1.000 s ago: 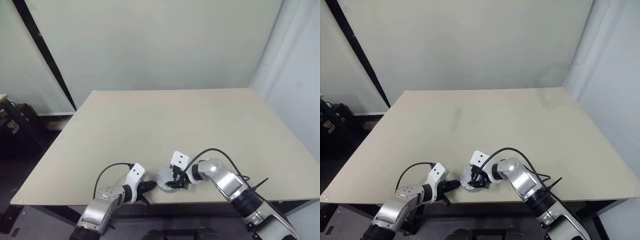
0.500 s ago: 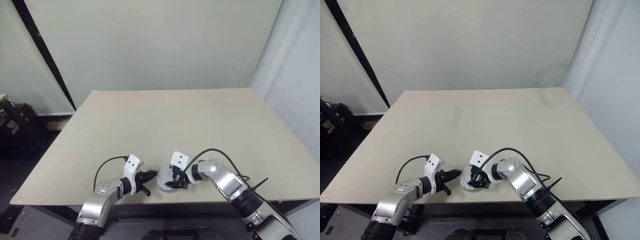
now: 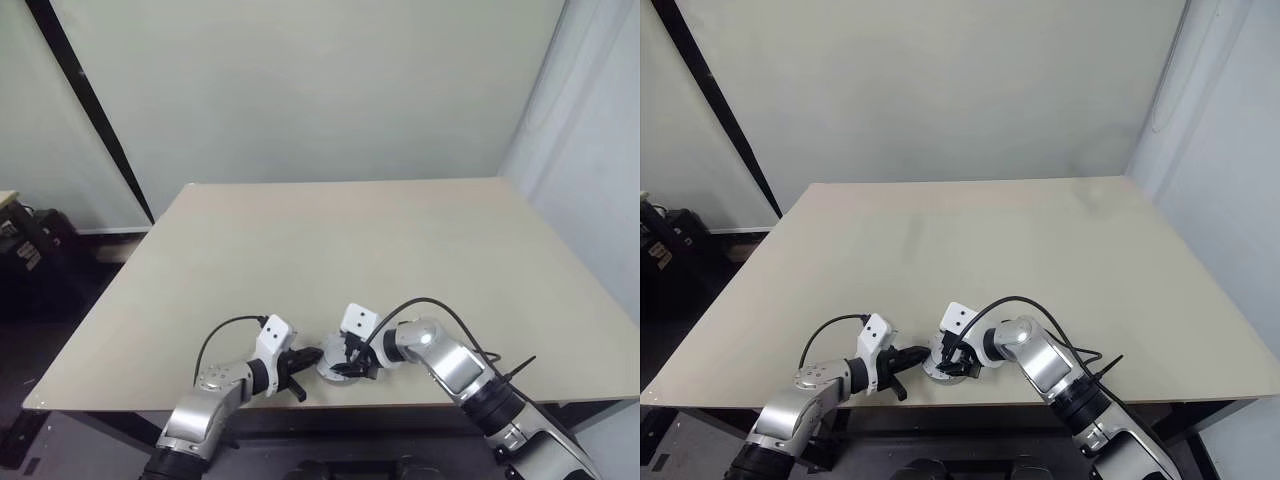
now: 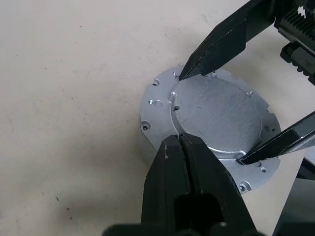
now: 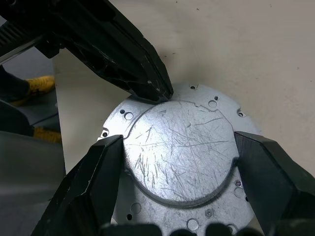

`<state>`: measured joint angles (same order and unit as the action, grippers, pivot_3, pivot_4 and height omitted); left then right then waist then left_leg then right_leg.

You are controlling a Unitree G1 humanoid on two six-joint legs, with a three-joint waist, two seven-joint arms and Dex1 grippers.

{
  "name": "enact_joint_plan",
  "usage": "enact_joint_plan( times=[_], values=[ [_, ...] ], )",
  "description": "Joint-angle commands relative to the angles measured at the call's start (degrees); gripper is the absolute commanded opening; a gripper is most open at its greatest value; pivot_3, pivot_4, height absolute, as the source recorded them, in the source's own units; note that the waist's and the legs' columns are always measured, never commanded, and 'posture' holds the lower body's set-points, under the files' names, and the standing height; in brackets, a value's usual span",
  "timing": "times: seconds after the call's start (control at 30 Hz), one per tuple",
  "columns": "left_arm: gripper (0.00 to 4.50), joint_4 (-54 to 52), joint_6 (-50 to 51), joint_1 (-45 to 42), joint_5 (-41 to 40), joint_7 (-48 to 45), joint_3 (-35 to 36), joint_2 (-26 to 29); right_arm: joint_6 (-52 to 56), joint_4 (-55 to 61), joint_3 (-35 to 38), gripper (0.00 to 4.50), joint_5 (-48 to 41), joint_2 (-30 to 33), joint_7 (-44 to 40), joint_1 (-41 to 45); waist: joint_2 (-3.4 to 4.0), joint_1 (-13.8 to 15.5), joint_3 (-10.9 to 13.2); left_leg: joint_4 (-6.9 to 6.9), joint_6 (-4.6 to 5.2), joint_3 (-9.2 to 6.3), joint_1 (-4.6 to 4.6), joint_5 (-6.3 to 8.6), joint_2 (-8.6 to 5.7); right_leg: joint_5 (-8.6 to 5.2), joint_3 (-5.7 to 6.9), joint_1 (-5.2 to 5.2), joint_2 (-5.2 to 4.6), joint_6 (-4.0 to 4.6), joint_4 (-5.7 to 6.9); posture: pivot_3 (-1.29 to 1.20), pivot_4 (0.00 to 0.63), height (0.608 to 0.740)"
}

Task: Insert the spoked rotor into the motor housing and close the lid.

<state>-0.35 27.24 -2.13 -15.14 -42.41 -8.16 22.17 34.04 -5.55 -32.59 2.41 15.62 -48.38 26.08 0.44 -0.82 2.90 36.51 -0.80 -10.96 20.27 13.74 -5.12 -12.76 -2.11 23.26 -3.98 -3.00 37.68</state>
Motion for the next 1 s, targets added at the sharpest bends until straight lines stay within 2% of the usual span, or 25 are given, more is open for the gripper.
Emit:
enact_joint_plan(
  times=[0.03, 0.07, 0.13, 0.43, 0.7, 0.87, 1.0],
  values=[
    [0.00, 2.00, 0.93, 0.44, 2.09, 0.92, -1.33, 0.87, -1.49, 1.14, 0.82, 3.30, -0.39, 0.58, -0.72, 0.14, 0.00, 0.01, 0.00, 0.00, 0.00, 0.00, 0.00, 0.00, 0.00, 0.00, 0.00, 0.00, 0.00, 0.00, 0.00, 0.00, 0.000, 0.740],
    [0.00, 2.00, 0.93, 0.40, 2.23, 0.95, -1.42, 0.91, -1.02, 1.86, 1.56, 4.05, -1.55, 0.23, -1.26, 0.13, 0.00, 0.00, 0.00, 0.01, 0.00, 0.00, 0.00, 0.00, 0.00, 0.00, 0.00, 0.00, 0.00, 0.00, 0.00, 0.00, 0.000, 0.740],
    [0.00, 2.06, 0.83, 0.30, 2.53, 0.89, -1.60, 0.98, -0.24, 3.39, 3.65, 4.47, -3.84, -0.77, -1.43, 0.13, -0.01, -0.03, -0.01, 0.01, 0.00, 0.01, 0.01, 0.00, 0.00, 0.00, 0.00, -0.01, 0.01, 0.00, 0.00, 0.00, 0.000, 0.740],
    [0.00, 1.45, 0.95, 0.31, 2.97, 0.81, -2.38, 1.07, 17.31, 11.76, 16.55, 4.47, -12.26, -1.38, 3.58, 1.60, 0.00, 0.03, -0.01, 0.01, -0.01, -0.03, 0.00, 0.00, 0.06, 0.00, 0.01, 0.00, 0.00, 0.00, 0.00, 0.00, 0.000, 0.740],
    [0.00, 1.45, 0.90, 0.10, 2.93, 0.69, -2.72, 1.23, 37.78, 7.74, 29.92, 4.47, -20.89, -3.78, 8.84, -0.53, 0.02, 0.03, -0.02, -0.02, -0.01, -0.02, 0.08, 0.00, 0.05, 0.00, 0.00, 0.04, -0.02, 0.00, 0.00, 0.00, 0.000, 0.740],
    [0.00, 1.41, 0.89, 0.00, 2.95, 0.59, -2.78, 1.43, 45.76, 2.75, 37.34, 4.47, -25.56, -7.00, 10.87, -0.58, 0.07, -0.01, -0.01, -0.01, -0.01, 0.04, 0.11, 0.01, 0.05, -0.01, -0.02, 0.05, -0.02, 0.00, 0.00, 0.00, 0.000, 0.740],
    [0.00, 1.11, 1.01, -0.03, 2.88, 0.64, -2.76, 1.65, 48.56, -0.34, 40.54, 4.47, -28.34, -9.31, 11.72, -1.00, 0.10, -0.09, -0.02, -0.02, -0.01, 0.09, 0.10, 0.01, 0.04, -0.01, -0.03, 0.06, -0.01, 0.00, 0.00, 0.00, 0.000, 0.740]
  ],
)
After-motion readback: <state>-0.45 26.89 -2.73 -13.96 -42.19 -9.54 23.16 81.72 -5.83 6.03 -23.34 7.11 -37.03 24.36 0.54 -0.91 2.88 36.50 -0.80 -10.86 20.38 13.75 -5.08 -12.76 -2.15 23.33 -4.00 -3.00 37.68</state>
